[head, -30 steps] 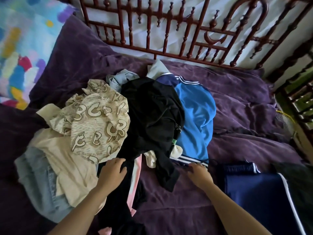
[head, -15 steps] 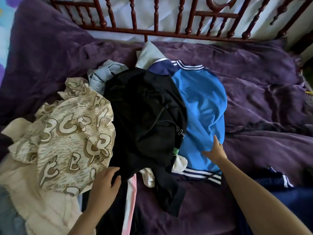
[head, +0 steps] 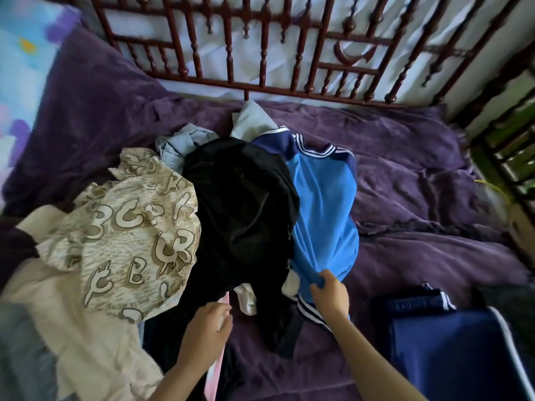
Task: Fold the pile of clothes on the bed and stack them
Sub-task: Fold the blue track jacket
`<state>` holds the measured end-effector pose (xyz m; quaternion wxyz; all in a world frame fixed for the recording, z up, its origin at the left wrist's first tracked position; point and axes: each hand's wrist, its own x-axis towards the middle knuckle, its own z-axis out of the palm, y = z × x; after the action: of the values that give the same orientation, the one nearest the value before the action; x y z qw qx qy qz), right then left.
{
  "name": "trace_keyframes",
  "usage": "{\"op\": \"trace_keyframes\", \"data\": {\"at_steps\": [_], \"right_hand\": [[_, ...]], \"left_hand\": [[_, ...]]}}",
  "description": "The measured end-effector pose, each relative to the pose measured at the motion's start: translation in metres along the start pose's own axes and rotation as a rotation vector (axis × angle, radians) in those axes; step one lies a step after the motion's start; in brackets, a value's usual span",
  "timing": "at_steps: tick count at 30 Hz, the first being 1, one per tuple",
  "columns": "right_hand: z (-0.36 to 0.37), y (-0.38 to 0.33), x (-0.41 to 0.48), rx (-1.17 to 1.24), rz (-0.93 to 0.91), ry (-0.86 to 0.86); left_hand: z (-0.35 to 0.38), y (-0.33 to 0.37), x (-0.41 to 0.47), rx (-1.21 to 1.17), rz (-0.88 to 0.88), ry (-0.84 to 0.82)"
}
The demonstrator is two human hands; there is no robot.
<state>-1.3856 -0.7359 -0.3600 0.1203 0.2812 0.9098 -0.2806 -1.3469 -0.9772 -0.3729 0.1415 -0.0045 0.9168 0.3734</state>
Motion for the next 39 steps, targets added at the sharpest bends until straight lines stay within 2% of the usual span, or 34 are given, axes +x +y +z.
{"op": "trace_keyframes", "data": {"at_steps": [3,7,14,22,27,31,34,37,39], "right_hand": [[-0.035,-0.016,-0.031,0.069,-0.074,0.08],[-0.086,-0.031,-0.087,0.125,-0.296,0.176],[-0.215,-0.051,-0.18,0.441,-0.551,0.493],[-0.275,-0.029,-0.251,0.675,-0.687,0.537],[-0.3,-0.011,-0.27,0.699,-0.753,0.57],[-0.292,0.015,-0.244,0.779,-0.633,0.513],[-0.259,0.045,-0.207,0.718,-0.463,0.413],[-0.209,0.092,-0.164,0.467,-0.231,0.3],[-0.171,0.124,-0.146,0.128,-0.044,0.155]], "left_hand": [[-0.006,0.021,-0.014,0.017,0.064,-0.031],[-0.026,0.053,-0.033,0.01,0.167,-0.004],[-0.059,0.107,-0.065,-0.049,0.453,0.052],[-0.048,0.173,-0.103,0.054,0.733,-0.1],[-0.042,0.205,-0.105,-0.034,0.771,-0.135],[-0.025,0.206,-0.114,-0.117,0.648,-0.315],[-0.007,0.182,-0.113,-0.141,0.495,-0.329],[-0.002,0.157,-0.112,-0.037,0.397,-0.358],[-0.003,0.143,-0.112,0.019,0.349,-0.341]]}}
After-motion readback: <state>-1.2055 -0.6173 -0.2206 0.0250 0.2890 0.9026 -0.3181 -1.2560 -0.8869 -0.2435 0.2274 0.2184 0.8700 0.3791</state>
